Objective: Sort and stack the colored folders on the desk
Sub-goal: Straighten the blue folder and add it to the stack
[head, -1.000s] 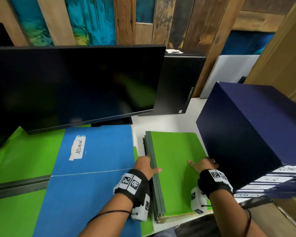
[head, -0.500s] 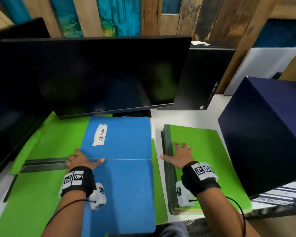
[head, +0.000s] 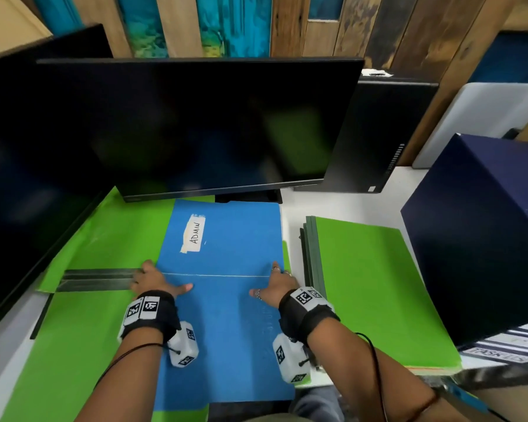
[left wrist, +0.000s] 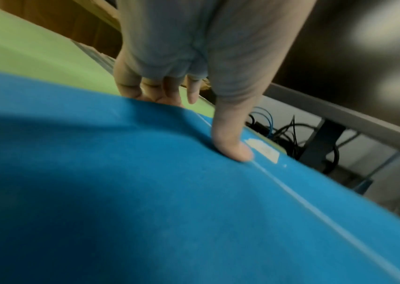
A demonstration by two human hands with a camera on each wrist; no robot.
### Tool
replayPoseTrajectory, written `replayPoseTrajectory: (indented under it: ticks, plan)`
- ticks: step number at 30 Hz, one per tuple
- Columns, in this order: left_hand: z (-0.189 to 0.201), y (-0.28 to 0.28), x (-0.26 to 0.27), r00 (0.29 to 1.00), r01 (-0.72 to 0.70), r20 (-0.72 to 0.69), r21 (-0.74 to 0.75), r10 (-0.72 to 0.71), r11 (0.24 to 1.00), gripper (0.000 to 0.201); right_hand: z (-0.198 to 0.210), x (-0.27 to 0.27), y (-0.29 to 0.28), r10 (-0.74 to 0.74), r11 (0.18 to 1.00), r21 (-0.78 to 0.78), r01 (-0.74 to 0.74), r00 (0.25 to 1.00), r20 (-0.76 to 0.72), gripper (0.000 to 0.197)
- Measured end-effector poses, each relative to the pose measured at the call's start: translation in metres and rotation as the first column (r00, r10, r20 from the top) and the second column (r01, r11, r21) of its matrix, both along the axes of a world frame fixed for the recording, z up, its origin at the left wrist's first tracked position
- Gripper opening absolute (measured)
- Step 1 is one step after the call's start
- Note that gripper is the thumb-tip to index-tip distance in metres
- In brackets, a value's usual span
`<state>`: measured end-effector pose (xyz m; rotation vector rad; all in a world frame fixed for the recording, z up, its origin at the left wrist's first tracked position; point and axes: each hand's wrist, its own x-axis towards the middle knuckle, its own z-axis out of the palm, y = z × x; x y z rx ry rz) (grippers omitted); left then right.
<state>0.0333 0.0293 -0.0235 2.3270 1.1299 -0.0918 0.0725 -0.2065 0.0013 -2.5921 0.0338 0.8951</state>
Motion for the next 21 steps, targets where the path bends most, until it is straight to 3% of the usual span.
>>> replayPoseTrajectory:
  ticks: [5,12,17,21]
  plan:
    - [0.011,0.002,0.004,0.938,-0.210,0.227,-0.226,0.261,0.951,0.048,0.004,0.013,-0.001,-0.110,0.994,0.018,0.109,0.994,0.022,0.094]
    - [0.061,0.009,0.003,0.799,-0.187,0.443,-0.462,0.408,0.867,0.053,0.016,0.008,-0.014,-0.001,0.998,0.064,-0.004,0.997,0.075,0.122]
    - [0.094,0.007,0.007,0.730,-0.015,0.611,-0.432,0.305,0.902,0.045,0.041,0.010,-0.021,-0.090,0.948,0.317,0.015,0.971,0.222,0.101]
    - [0.107,0.007,0.014,0.684,0.121,0.728,-0.164,0.038,0.979,0.029,0.056,0.018,-0.026,-0.167,0.931,0.365,0.025,0.916,0.365,0.064]
